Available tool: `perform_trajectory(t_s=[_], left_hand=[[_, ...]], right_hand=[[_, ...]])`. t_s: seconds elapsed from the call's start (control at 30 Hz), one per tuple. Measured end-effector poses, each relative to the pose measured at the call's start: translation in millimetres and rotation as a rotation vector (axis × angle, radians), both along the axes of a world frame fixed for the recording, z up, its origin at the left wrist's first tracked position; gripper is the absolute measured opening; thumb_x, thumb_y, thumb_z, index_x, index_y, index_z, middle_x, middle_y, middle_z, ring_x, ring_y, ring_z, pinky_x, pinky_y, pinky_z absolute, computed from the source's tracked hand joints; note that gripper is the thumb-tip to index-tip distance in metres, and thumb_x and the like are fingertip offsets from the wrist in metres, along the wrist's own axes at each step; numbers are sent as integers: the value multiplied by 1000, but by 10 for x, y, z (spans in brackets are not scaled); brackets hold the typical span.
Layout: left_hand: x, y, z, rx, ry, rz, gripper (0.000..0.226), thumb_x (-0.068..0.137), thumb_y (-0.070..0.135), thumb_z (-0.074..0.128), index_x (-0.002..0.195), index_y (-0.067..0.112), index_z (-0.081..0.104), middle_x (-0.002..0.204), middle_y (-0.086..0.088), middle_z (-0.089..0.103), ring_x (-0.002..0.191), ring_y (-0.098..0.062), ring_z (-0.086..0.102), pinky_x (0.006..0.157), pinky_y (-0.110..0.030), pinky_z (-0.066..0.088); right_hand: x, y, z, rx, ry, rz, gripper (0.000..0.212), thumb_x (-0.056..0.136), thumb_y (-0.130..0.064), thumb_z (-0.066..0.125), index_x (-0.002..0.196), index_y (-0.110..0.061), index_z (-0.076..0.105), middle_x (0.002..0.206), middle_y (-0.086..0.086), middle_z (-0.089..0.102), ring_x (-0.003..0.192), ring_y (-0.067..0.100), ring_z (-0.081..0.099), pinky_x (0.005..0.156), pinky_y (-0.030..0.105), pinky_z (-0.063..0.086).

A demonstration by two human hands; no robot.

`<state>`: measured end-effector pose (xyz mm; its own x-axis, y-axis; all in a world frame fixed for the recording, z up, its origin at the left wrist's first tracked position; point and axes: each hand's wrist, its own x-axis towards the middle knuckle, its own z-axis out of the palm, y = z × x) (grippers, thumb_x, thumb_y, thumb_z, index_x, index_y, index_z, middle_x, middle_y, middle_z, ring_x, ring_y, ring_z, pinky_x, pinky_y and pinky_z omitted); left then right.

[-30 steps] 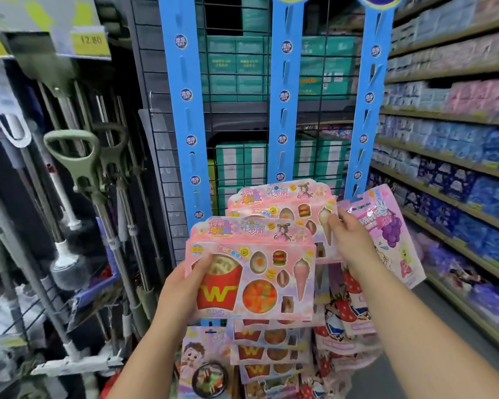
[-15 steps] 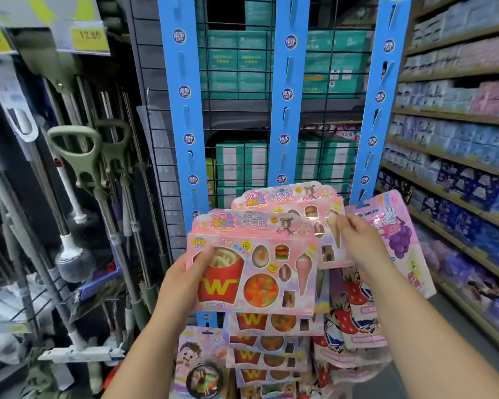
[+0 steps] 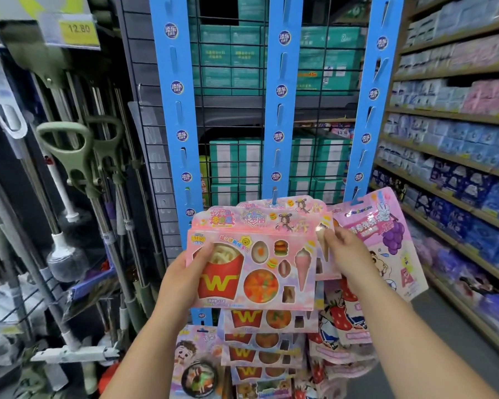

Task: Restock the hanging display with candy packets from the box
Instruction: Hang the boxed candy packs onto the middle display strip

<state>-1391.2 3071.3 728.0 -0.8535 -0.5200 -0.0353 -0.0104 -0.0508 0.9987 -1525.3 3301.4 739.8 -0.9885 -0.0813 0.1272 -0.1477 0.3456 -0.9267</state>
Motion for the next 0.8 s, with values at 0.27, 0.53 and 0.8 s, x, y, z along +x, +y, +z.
perform_trajectory(t_s=[0.27,0.53,0.8], left_hand=[[-69,51,80,-2,3,6,43,80,60,58,103,24,66,88,-3,77,82,-23,75,85,-48,57],[-355,239,524,-40,62,12,41,90,62,43,95,28,67,80,0,76,73,-18,73,65,-31,54],[-596,241,818,15,31,47,43,96,56,37,87,25,64,82,-2,72,79,-22,70,76,-37,54]], right_hand=[[297,-71,19,-159,248,5,40,94,-34,50,131,-22,45,118,-11,46,113,9,48,98,25,38],[270,-139,395,-210,242,76,49,94,-36,49,139,-28,32,114,-19,47,99,4,47,72,17,38],[-51,-134,721,-154,237,76,50,95,-37,47,142,-26,32,120,-11,45,107,8,41,86,25,32]])
